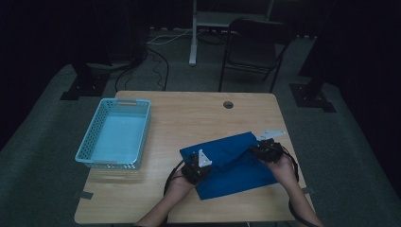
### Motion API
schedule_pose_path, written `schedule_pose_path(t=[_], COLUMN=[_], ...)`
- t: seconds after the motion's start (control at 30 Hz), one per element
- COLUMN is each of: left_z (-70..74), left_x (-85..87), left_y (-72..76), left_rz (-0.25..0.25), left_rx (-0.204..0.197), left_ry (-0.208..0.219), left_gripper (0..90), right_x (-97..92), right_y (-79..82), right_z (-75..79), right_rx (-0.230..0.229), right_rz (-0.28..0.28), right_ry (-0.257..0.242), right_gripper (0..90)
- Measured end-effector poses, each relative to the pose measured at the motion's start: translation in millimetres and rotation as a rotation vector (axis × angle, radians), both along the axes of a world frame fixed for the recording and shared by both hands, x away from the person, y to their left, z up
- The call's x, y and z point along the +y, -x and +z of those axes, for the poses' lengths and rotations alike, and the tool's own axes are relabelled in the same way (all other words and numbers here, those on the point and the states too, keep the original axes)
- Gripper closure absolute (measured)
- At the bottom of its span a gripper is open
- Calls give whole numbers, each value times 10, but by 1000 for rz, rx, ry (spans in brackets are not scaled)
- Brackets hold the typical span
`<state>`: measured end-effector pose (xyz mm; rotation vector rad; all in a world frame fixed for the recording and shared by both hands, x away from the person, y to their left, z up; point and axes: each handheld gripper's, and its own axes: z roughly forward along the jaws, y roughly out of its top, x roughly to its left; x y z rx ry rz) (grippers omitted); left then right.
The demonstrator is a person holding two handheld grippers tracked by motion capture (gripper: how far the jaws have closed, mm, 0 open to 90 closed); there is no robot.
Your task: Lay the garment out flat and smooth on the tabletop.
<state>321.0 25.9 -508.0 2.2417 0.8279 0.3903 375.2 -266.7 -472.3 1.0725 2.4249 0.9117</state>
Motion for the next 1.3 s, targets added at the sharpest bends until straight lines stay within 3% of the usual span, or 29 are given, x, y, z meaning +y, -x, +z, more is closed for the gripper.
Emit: schedule_pose_path(t=[0.1, 0.2, 0.27, 0.37, 0.47, 0.53, 0.63, 0.8, 0.83, 1.07, 1.17, 1.3], left_z=[20, -52, -114, -195, -226, -226, -217, -203, -203, -201, -202, -214], left_x=[103, 161, 187, 209, 240, 253, 265, 264, 264, 407, 475, 560], left_y=[-181, -347, -429, -497, -529, -536, -505, -261, -261, 330, 613, 887], left_rz=[98, 145, 163, 146, 112, 78, 59, -21, -21, -126, -162, -178], left_rx=[13, 62, 89, 86, 88, 77, 85, 53, 53, 58, 56, 64], left_ry=[15, -8, -8, -22, -11, -26, -35, -90, -90, -96, -98, -78], left_gripper=[858, 857, 857, 855, 855, 854, 854, 855, 854, 855, 855, 855], right_x=[52, 131, 181, 242, 233, 183, 189, 153, 153, 64, 62, 109], right_y=[-220, -489, -592, -684, -674, -606, -422, -86, -86, 707, 931, 1162], right_z=[27, -53, -145, -342, -468, -494, -481, -481, -481, -550, -573, -580], right_rx=[23, 62, 89, 137, 177, 189, 172, 174, 174, 162, 158, 144], right_rz=[-1, -9, -16, -24, -19, -40, 4, 37, 37, 98, 111, 132], right_ry=[-35, -76, -56, 2, 28, -21, 39, 45, 45, -58, -87, -83], right_gripper=[812, 804, 803, 806, 807, 810, 810, 809, 809, 809, 809, 810])
